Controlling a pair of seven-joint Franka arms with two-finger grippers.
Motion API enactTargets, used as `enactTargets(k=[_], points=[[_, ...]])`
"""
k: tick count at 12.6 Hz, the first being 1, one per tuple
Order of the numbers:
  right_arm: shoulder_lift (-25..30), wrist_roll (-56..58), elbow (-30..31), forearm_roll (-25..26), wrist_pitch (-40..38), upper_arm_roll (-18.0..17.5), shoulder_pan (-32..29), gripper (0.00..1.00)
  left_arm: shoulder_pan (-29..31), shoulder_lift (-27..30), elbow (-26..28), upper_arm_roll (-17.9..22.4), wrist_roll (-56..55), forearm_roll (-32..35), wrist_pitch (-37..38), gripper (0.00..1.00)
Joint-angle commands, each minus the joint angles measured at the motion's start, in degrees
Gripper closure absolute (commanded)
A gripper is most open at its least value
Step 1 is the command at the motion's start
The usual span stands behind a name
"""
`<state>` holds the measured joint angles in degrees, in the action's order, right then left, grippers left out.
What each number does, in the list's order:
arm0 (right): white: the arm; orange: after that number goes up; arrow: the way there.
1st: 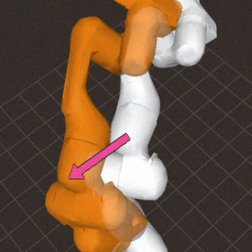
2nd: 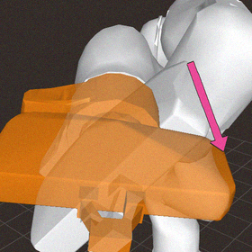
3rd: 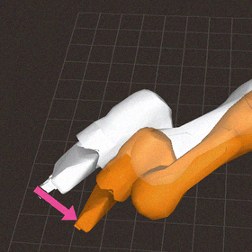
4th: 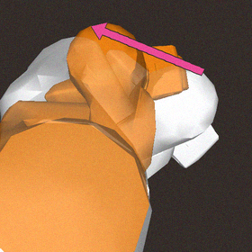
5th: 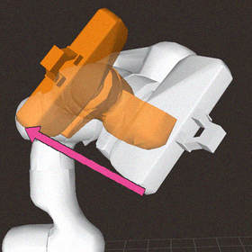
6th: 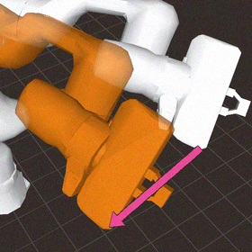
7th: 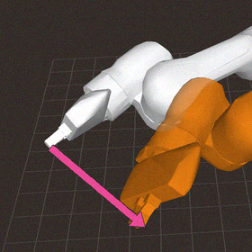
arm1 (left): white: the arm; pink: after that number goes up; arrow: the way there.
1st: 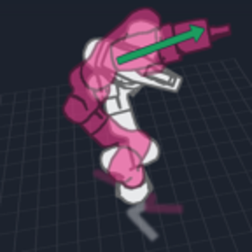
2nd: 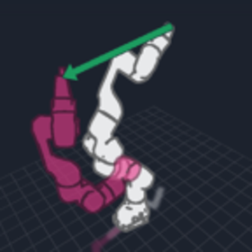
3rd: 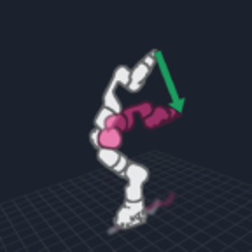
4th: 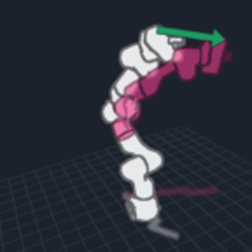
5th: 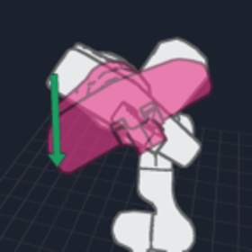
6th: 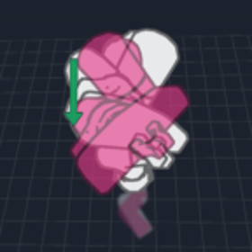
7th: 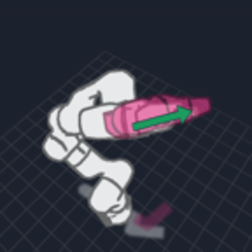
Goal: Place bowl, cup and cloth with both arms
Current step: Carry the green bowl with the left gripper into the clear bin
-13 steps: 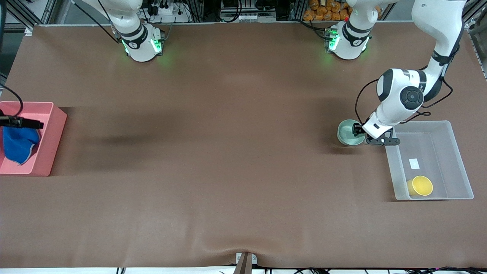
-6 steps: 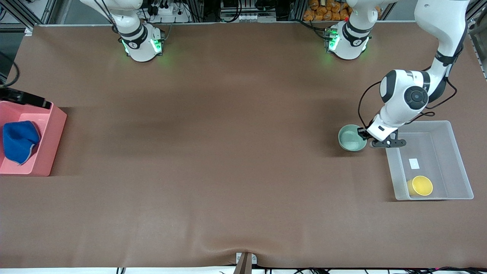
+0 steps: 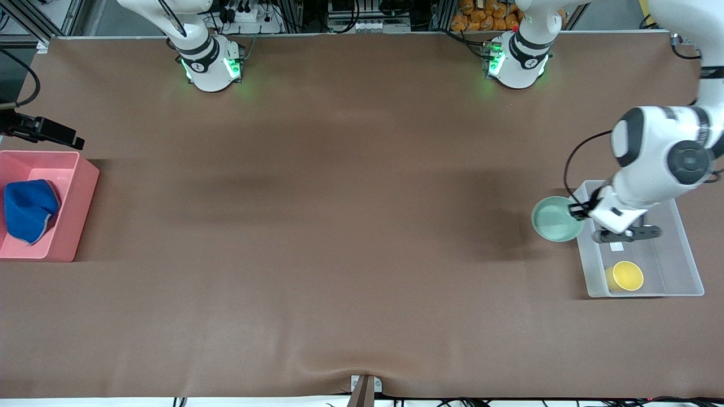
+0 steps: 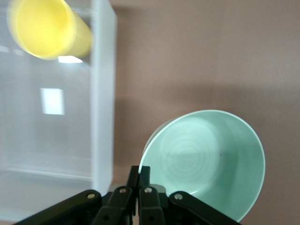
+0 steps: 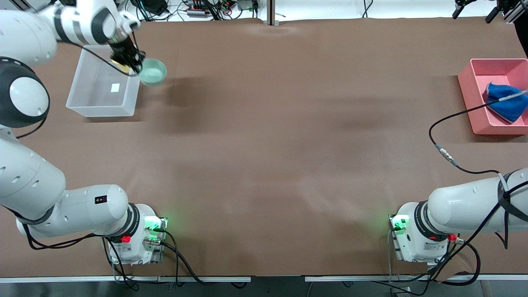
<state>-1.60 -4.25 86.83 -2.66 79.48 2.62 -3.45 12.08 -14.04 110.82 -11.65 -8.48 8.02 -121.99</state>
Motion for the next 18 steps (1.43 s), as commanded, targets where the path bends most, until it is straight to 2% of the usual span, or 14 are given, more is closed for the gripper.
enactTargets(k=[1, 4, 7, 9, 12, 14, 18], points=[[3.26, 1.53, 1.86, 1.25, -0.11, -0.16, -0.24, 0.0, 4.07, -1.96, -6.48, -0.12, 5.02, 1.04, 5.18, 1.0], [3.35, 2.06, 1.07, 4.77, -0.12, -0.51, 0.81, 0.0, 10.14, -3.36, -7.89, -0.04, 13.12, 0.95, 5.19, 1.0], [3.09, 1.27, 1.07, 4.07, 0.76, -0.33, 0.73, 0.0, 15.22, -6.26, -8.25, 0.05, 14.88, 1.21, 4.66, 1.0], [3.0, 1.0, 1.07, 3.98, 4.09, -0.42, 0.9, 0.0, 18.75, -7.14, -8.6, -0.04, 20.94, 0.6, 3.96, 1.0], [2.65, 0.39, 0.54, 3.89, 4.28, -0.42, 1.08, 0.0, 19.73, -10.12, -8.25, -0.04, 21.31, -0.72, -0.07, 1.0], [2.82, 0.47, 0.89, 0.32, 2.71, -0.07, 0.47, 0.0, 19.65, -12.23, -7.9, -0.04, 21.31, -1.86, -3.23, 1.0], [2.39, 0.82, -0.25, -0.5, 2.52, -0.07, -0.68, 0.0, 19.99, -13.3, -2.82, 0.14, 21.4, -1.69, -10.7, 1.0]])
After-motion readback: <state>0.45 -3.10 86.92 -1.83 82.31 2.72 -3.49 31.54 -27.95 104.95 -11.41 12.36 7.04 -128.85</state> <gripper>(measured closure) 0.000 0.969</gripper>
